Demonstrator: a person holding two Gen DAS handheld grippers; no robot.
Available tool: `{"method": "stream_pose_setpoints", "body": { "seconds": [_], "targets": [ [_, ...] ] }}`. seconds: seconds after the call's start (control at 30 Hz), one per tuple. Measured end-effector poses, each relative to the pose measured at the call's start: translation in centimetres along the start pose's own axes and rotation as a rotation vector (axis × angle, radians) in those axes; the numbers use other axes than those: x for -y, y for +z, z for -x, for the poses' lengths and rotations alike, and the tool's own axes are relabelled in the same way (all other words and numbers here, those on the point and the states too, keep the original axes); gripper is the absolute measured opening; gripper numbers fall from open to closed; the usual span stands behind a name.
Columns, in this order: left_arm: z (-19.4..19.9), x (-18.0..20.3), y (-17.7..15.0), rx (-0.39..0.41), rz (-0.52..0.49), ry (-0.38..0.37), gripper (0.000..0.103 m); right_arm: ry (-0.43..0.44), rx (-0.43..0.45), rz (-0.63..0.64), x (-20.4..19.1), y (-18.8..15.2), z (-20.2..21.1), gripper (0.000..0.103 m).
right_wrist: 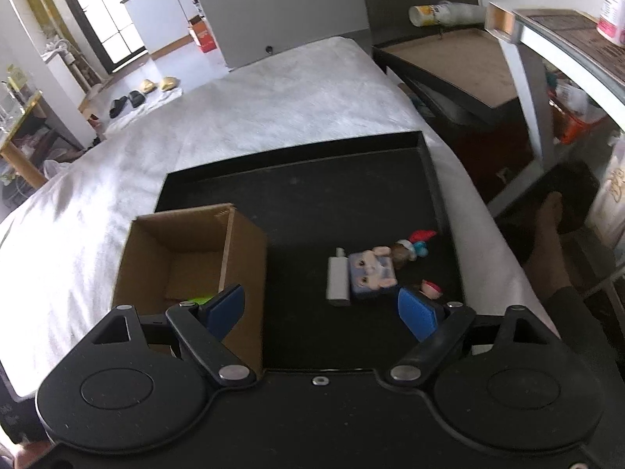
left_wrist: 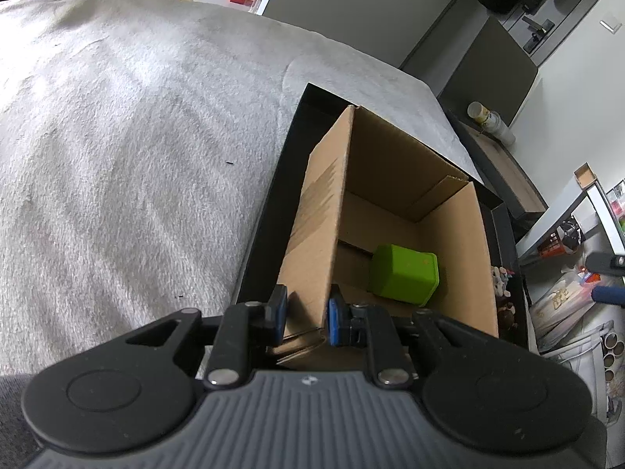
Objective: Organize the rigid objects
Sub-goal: 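Move the right gripper back to the pink dinosaur figure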
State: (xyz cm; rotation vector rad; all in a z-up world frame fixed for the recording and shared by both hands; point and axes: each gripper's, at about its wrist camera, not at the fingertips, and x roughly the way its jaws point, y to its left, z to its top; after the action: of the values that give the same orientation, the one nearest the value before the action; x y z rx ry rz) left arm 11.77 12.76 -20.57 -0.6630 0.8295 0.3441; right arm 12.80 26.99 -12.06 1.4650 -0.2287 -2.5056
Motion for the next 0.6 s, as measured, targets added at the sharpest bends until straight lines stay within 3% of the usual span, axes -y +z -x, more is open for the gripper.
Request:
{"method": "stream_pose_setpoints", "body": {
  "seconds": [0.23, 0.6],
  "targets": [
    [0.1, 0.5, -0.2, 0.005, -0.008, 0.017, 0.018, -0.037, -0.035, -0.022, 2.5, -1.2, -0.5, 0.082],
    [0.3, 0.9, -0.4, 0.012, -0.007, 0.039, 0.018, -0.045, -0.152, -0.086, 6.9, -4.0, -3.5, 0.056]
  ]
}}
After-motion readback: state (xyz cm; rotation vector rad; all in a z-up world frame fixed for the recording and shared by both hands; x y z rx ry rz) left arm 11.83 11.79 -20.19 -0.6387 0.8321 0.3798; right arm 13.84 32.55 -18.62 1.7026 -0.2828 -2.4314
